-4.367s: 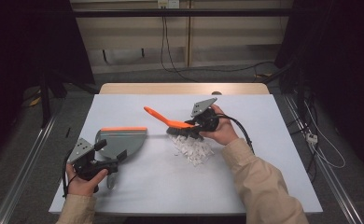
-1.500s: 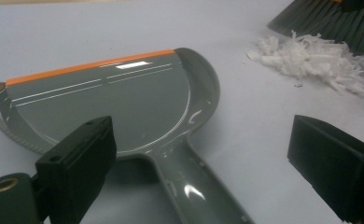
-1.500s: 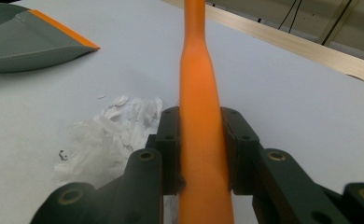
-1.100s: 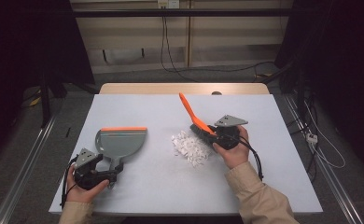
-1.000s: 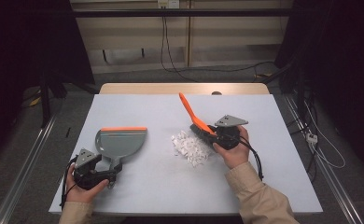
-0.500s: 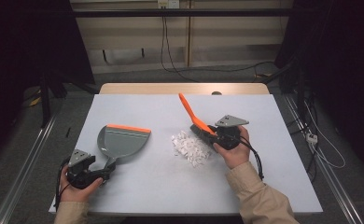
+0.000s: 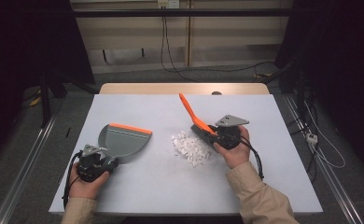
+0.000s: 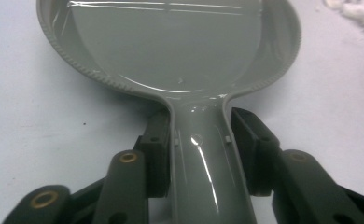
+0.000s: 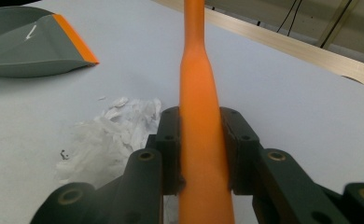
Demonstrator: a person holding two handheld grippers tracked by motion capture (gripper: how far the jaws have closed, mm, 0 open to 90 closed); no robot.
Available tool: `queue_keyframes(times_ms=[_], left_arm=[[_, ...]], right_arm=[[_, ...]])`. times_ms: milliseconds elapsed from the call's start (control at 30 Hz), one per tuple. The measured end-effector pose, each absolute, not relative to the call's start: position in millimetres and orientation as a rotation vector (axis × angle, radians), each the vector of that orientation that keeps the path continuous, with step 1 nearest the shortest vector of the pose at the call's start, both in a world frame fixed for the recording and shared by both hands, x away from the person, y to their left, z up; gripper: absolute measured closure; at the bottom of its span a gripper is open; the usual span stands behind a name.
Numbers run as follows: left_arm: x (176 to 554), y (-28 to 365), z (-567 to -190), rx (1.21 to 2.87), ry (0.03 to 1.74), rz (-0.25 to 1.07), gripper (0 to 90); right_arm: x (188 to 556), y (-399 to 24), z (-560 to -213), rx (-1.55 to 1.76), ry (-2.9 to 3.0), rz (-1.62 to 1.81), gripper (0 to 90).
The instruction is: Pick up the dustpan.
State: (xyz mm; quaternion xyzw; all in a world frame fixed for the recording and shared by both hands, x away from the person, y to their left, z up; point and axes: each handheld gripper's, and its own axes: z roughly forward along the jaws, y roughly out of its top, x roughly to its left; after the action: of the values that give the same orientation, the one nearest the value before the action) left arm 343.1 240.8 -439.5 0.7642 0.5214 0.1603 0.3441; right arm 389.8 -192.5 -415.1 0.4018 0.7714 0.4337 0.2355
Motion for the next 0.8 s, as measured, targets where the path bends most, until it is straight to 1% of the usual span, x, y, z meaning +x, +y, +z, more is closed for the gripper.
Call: queue_keyframes(times_ms=[33,167,300,433,467,567,600,667,800], left_arm=[[344,241,-439,2.002,1.356,0.429,61.1],[346,243,-439,1.98,1.352,0.423,62.2],[346,246,-436,1.972,1.335,0.403,62.4],[341,245,-425,2.0,1.252,0.399,62.4],[336,243,-419,2.021,1.201,0.388,62.4],[328,243,-411,2.045,1.12,0.359,62.4],[328,243,-411,2.045,1.12,0.359,62.4],[322,242,-408,2.061,1.052,0.309,62.4],[316,236,-408,2.117,0.987,0.301,62.4]], right_arm=[[390,-193,-415,1.102,2.116,1.19,71.6],[390,-192,-415,1.102,2.115,1.188,71.6],[390,-193,-415,1.099,2.108,1.189,71.6],[390,-194,-414,1.099,2.094,1.188,71.6],[391,-195,-413,1.101,2.085,1.192,71.6],[392,-197,-413,1.113,2.074,1.198,71.6],[392,-198,-413,1.12,2.072,1.199,71.6],[392,-199,-414,1.13,2.07,1.202,71.6],[393,-199,-414,1.136,2.065,1.201,71.6]])
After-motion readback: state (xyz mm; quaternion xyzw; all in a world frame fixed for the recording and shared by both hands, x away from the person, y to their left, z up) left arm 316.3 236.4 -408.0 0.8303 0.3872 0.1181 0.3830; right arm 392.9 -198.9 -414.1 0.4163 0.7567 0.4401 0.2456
